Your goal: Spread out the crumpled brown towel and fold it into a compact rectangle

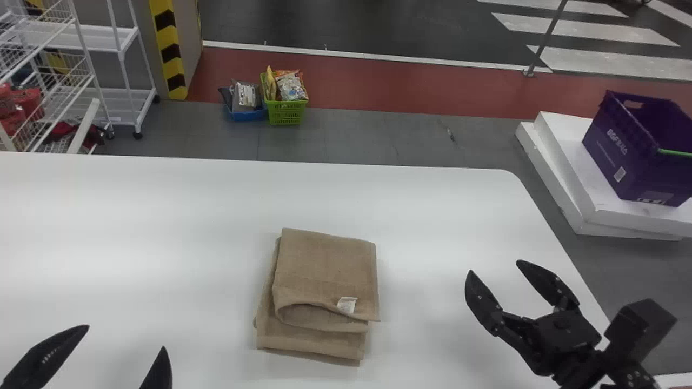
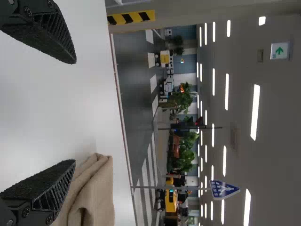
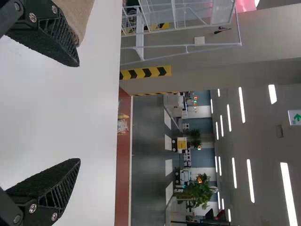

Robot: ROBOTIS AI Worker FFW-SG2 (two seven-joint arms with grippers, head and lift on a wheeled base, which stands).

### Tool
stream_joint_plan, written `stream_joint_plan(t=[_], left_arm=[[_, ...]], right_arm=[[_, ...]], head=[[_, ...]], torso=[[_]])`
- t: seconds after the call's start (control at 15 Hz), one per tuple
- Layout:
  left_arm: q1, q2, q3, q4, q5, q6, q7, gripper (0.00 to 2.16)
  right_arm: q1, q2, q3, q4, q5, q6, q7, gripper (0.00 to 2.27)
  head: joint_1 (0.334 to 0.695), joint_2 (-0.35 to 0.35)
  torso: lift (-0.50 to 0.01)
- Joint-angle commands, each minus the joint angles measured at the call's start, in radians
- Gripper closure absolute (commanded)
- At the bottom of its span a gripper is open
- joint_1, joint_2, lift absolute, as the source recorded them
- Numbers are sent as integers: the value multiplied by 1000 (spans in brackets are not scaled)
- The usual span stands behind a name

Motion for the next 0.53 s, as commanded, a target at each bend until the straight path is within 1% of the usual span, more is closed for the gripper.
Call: stream_joint_plan(t=[0.0,0.47], left_arm=[[-3,-3,6,3,6,2,0,53],[-6,-3,28,12,29,-13,0,53]], right_arm=[[-1,4,5,11,0,-15,0,97],[-3,4,16,14,2,-24,2,97]], head=[[695,-156],[695,-124]], torso=[[-127],[-127]])
